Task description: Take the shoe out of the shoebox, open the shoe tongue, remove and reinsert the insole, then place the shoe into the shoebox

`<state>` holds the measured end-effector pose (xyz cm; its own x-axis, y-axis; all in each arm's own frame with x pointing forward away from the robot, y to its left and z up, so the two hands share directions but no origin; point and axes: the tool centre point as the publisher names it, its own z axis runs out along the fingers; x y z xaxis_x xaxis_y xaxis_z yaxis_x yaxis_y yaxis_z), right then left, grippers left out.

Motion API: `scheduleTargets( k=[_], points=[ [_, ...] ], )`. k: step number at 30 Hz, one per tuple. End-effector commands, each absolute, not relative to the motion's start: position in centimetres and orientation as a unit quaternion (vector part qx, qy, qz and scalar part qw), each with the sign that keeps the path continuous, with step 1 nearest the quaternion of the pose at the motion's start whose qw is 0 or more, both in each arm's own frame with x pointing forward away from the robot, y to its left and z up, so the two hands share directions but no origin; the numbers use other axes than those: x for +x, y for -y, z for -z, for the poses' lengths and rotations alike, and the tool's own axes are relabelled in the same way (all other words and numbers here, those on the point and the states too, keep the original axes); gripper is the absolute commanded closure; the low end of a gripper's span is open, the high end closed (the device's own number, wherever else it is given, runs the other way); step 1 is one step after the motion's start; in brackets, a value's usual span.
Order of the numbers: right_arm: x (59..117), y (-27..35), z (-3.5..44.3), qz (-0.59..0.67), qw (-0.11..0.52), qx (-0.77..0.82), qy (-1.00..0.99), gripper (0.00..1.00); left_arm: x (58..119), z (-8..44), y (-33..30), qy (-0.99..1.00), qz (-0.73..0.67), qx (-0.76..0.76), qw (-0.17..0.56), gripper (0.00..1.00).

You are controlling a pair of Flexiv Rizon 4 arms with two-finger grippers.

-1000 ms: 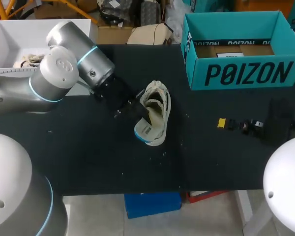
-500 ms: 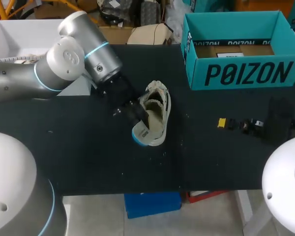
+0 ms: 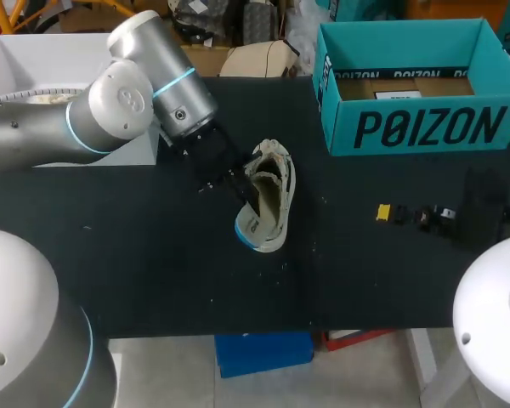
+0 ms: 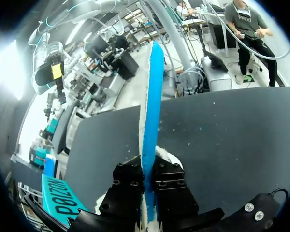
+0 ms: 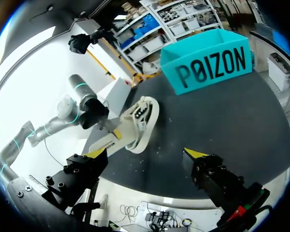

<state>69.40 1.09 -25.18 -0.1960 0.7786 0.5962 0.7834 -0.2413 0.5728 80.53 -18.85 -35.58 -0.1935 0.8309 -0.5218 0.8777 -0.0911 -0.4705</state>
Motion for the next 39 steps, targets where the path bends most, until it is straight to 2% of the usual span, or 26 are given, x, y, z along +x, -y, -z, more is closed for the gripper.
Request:
scheduleTargets(
  k=[1, 25, 26, 27, 28, 30, 33, 39],
  points=[
    [69.5, -0.9, 25.1, 0.465, 0.009, -0.634, 0.618, 0.00, 80.8, 36.3, 18.9, -0.672, 0.389, 0.628, 0.041, 1.00],
    [69.5, -0.9, 25.1, 0.465, 0.009, -0.634, 0.618, 0.00, 85.8, 37.7, 20.5, -0.692, 0.375, 0.591, 0.176, 1.00],
    [69.5, -0.9, 25.1, 0.465, 0.009, -0.634, 0.618, 0.00, 85.8, 37.7, 20.5, -0.692, 0.376, 0.591, 0.175, 0.94],
    [69.5, -0.9, 25.1, 0.465, 0.009, -0.634, 0.618, 0.00, 85.6, 37.6, 20.5, -0.691, 0.381, 0.588, 0.176, 0.65],
    [69.5, -0.9, 25.1, 0.465, 0.009, -0.634, 0.618, 0.00, 85.5, 37.4, 20.5, -0.690, 0.389, 0.586, 0.173, 0.52],
    [69.5, -0.9, 25.1, 0.465, 0.009, -0.634, 0.618, 0.00, 85.2, 36.9, 20.5, -0.688, 0.393, 0.585, 0.175, 0.50],
    [69.5, -0.9, 25.1, 0.465, 0.009, -0.634, 0.618, 0.00, 84.8, 35.9, 20.3, -0.685, 0.400, 0.585, 0.170, 0.27],
    [69.5, -0.9, 25.1, 0.465, 0.009, -0.634, 0.618, 0.00, 83.6, 33.9, 20.1, -0.673, 0.407, 0.595, 0.164, 0.35]
  ],
)
